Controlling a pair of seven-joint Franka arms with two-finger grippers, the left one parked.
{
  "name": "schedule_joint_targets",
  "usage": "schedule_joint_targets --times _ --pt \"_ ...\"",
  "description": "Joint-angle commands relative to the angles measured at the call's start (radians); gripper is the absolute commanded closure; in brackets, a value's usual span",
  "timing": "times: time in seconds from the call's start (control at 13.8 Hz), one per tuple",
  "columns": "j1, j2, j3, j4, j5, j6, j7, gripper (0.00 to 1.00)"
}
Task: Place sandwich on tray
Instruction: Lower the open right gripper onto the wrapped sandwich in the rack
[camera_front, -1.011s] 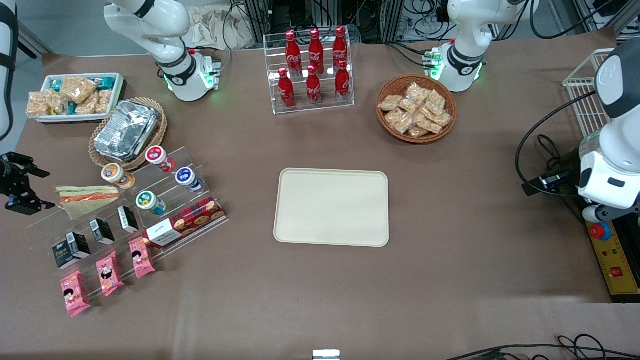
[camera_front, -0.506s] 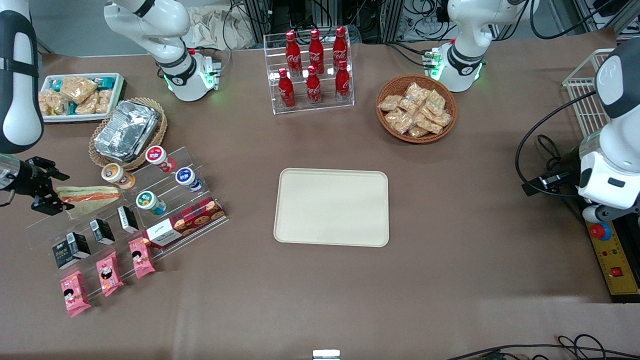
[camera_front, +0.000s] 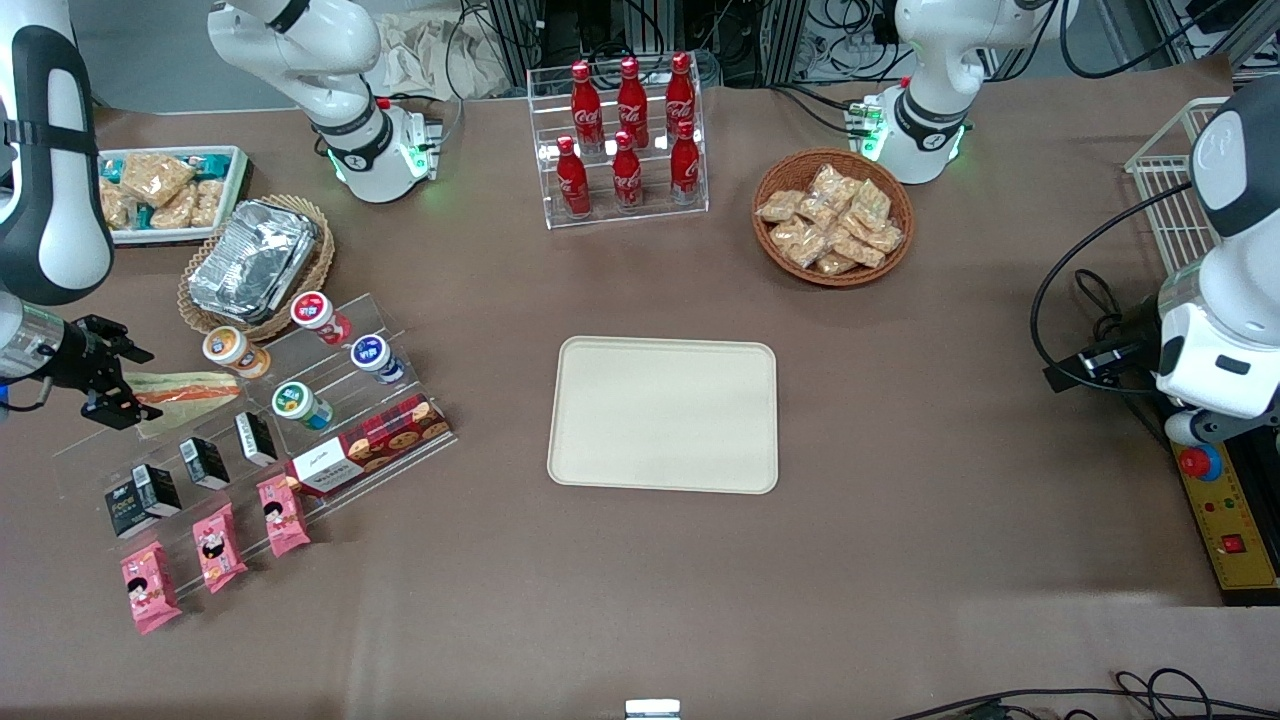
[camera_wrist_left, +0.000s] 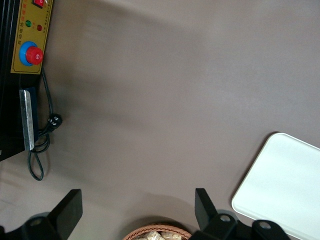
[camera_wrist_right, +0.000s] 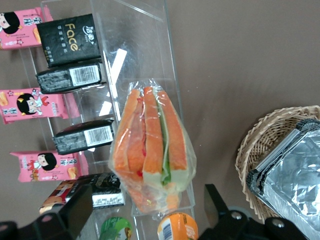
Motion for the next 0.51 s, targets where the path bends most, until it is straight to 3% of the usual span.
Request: schedule_joint_targets --times 0.0,0.43 --pt "0.002 -0.013 -0.001 -0.028 -0.001 0.04 -0.014 0.01" --pt "-0.002 0.02 -0.001 -0.045 -0.001 0.088 -0.037 0.04"
